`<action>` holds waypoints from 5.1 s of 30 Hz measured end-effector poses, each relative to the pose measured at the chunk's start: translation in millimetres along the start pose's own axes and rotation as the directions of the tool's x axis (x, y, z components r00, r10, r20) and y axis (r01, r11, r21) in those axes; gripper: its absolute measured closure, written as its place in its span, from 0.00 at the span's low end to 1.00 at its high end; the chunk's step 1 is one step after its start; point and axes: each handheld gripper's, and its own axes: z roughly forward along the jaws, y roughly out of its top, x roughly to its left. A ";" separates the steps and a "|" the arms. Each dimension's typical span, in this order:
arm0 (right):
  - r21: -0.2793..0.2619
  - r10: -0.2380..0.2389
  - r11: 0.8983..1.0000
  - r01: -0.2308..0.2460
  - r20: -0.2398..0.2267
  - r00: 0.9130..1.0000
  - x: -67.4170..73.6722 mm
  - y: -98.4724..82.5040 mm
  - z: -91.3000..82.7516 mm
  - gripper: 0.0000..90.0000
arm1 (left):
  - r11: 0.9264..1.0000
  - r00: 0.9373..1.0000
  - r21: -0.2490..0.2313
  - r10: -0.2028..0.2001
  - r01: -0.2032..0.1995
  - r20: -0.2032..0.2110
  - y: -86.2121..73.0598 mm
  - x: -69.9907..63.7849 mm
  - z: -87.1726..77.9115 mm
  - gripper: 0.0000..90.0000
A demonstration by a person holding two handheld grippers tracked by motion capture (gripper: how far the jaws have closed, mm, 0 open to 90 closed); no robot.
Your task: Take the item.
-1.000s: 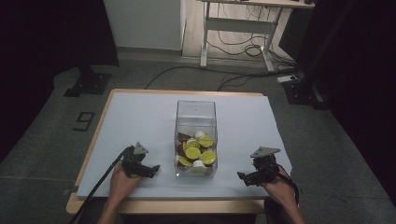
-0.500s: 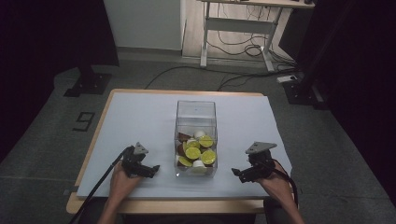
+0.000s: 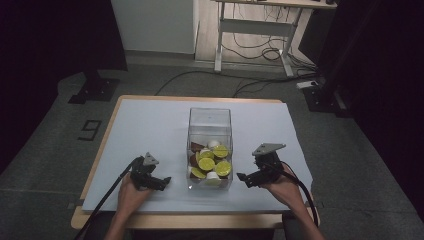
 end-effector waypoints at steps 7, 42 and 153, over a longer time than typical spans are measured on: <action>-0.014 -0.031 0.999 0.031 -0.043 0.999 6.0 15.2 6.6 0.09 | 1.000 1.000 0.000 -0.001 0.001 0.001 0.0 0.0 0.0 0.00; 0.068 -0.088 0.993 0.101 -0.172 0.981 42.9 56.3 79.2 0.37 | 1.000 1.000 0.001 0.001 -0.001 0.001 0.0 0.0 -0.1 0.00; 0.059 0.066 0.995 -0.077 0.174 0.983 -60.2 -5.2 -7.2 0.43 | 1.000 1.000 0.002 0.000 0.000 0.002 0.1 0.1 0.0 0.00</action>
